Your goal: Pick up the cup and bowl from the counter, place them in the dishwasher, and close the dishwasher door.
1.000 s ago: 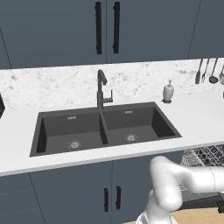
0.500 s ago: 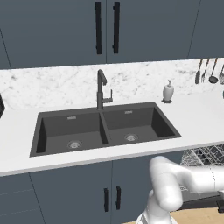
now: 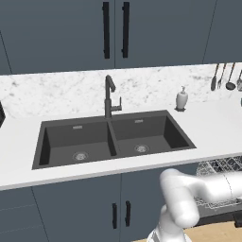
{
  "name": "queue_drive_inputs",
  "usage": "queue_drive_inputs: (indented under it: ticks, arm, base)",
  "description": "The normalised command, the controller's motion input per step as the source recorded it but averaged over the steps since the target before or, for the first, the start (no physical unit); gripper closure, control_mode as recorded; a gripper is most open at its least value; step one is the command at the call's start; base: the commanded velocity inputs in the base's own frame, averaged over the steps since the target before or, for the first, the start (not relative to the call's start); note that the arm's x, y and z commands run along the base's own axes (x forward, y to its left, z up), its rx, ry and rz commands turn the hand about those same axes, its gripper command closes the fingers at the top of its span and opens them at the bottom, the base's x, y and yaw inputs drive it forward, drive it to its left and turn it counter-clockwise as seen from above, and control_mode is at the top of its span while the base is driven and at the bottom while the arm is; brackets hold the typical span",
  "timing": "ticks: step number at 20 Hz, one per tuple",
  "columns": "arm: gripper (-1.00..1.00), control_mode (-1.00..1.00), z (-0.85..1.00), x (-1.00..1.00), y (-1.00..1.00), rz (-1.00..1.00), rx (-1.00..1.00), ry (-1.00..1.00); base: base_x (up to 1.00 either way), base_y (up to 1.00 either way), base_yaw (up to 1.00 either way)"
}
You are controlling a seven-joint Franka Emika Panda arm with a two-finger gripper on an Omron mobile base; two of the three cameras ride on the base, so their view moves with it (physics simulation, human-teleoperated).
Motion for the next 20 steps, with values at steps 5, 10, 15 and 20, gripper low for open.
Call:
queue_drive_inputs:
  ticks: [5,10,15,20]
  arm:
    - [-1.00,-1.00,0.04,0.99,0.23,-0.15,0.01,-0.17]
    - [-1.00,-1.00,0.10,1.00,0.19,-0.10,0.04,-0.23]
    - [-1.00,-1.00,0.12,1.00,0.18,-0.08,0.07,-0.24]
    - [-1.00,-1.00,0.25,1.00,0.14,-0.02,0.08,-0.19]
  base:
    - [0.00,0.00,0.00]
    - [0.00,0.00,0.00]
    - [0.00,0.00,0.00]
    - [0.00,0.00,0.00]
